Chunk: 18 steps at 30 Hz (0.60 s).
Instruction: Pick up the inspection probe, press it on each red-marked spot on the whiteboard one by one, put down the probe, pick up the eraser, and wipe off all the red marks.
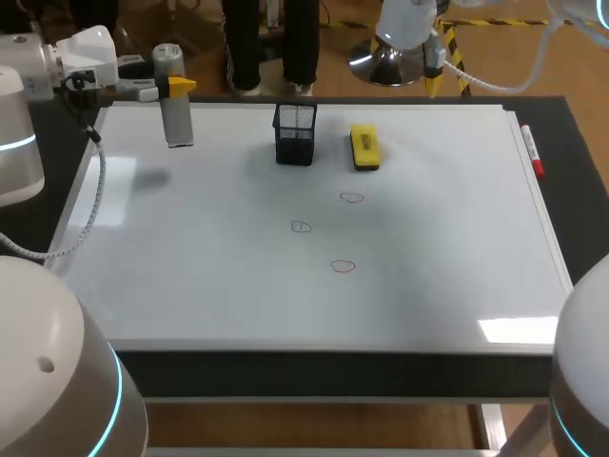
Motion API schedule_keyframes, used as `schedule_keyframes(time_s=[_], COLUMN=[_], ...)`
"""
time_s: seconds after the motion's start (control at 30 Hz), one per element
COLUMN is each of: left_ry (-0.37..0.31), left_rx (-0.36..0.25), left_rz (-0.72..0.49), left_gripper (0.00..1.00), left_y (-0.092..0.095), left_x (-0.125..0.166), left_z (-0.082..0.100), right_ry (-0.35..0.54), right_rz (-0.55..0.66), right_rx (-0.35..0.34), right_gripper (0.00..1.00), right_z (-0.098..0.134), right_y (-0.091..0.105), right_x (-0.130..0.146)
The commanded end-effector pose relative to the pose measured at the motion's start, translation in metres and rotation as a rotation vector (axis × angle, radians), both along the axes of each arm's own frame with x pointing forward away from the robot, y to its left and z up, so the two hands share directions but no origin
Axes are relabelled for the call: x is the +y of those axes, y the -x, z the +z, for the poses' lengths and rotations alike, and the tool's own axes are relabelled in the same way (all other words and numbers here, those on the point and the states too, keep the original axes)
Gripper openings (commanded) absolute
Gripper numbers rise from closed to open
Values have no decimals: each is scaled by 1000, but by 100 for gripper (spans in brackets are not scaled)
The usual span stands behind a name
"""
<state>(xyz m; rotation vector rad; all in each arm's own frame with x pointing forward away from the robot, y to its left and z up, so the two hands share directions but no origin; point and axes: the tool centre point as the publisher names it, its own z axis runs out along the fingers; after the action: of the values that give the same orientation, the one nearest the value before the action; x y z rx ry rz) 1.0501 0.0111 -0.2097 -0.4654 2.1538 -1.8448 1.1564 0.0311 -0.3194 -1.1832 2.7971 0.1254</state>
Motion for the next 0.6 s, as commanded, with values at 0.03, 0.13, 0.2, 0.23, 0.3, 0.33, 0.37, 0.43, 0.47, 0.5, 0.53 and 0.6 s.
schedule_keyframes(time_s=[0.03,0.13,0.2,0.23,0.3,0.33,0.37,0.43,0.47,0.5,0.53,0.6], left_ry=[1,1,1,1,1,1,1,1,1,1,1,1], left_rx=[-2,-2,-2,-2,-2,-2,-2,-2,-2,-2,-2,-2], left_rz=[1,1,1,1,1,1,1,1,1,1,1,1], left_gripper=[0,0,0,0,0,0,0,0,0,0,0,0], left_y=[1,1,1,1,1,1,1,1,1,1,1,1], left_x=[0,0,0,0,0,0,0,0,0,0,0,0], left_z=[1,1,1,1,1,1,1,1,1,1,1,1], right_ry=[-69,-52,-8,0,18,34,41,58,57,61,69,70], right_rz=[201,294,350,391,442,464,489,518,531,539,549,583], right_rx=[1,44,91,103,141,153,159,172,176,175,179,166], right_gripper=[100,100,100,100,100,100,100,100,100,100,100,100], right_z=[-11,-20,-26,-29,-33,-35,-37,-41,-43,-45,-47,-49], right_y=[3,4,5,6,9,11,12,14,15,16,17,21], right_x=[-3,4,9,12,16,17,19,20,21,22,23,26])
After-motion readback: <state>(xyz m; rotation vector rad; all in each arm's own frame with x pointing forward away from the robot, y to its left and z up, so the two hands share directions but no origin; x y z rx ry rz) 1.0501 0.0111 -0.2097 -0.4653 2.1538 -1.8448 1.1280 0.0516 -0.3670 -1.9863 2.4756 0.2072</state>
